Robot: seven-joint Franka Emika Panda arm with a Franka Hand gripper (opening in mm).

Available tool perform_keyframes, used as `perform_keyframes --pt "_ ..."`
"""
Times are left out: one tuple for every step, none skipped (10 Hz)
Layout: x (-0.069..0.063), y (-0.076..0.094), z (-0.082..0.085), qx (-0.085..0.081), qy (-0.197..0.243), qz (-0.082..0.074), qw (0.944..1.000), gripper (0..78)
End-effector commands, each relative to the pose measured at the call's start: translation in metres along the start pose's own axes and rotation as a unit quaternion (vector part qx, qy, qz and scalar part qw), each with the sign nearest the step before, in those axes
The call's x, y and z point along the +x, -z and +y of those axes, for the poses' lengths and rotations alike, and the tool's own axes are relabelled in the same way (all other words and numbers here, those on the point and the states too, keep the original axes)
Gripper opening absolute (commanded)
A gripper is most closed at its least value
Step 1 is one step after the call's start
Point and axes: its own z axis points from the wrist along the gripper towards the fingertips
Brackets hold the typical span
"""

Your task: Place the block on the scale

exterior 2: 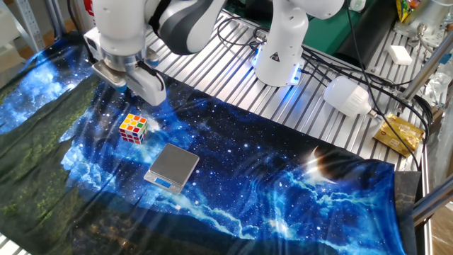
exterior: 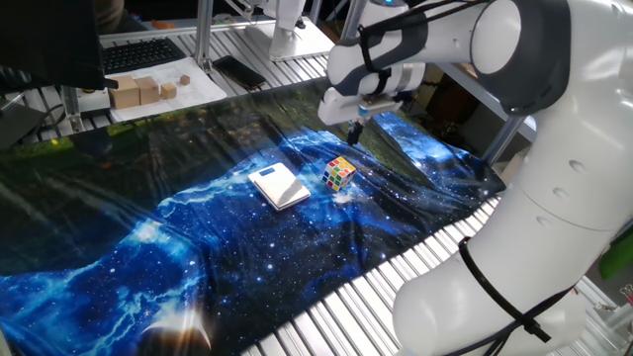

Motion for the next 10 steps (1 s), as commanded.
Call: perform_keyframes --pt "0.000 -0.008 -0.006 -0.002 0.008 -0.002 1.0000 0.0" --pt "0.000 -0.009 -0.006 -0.002 0.009 -0.002 1.0000 0.0" --pt "0.002 -0.017 -0.007 -0.006 0.010 -0.005 0.9999 0.0" --pt "0.002 -0.022 -0.007 -0.011 0.010 -0.008 0.9999 0.0" --pt "0.002 -0.024 -0.006 -0.012 0.010 -0.009 0.9998 0.0" --pt "0.002 -0.034 -0.005 -0.015 0.008 -0.018 0.9997 0.0" --pt "0.002 -0.040 -0.005 -0.020 0.007 -0.023 0.9995 0.0" --pt "0.001 -0.046 -0.004 -0.026 0.006 -0.027 0.9993 0.0" --pt "0.000 -0.050 -0.004 -0.027 0.005 -0.031 0.9991 0.0" --pt "0.000 -0.052 -0.004 -0.028 0.006 -0.032 0.9991 0.0"
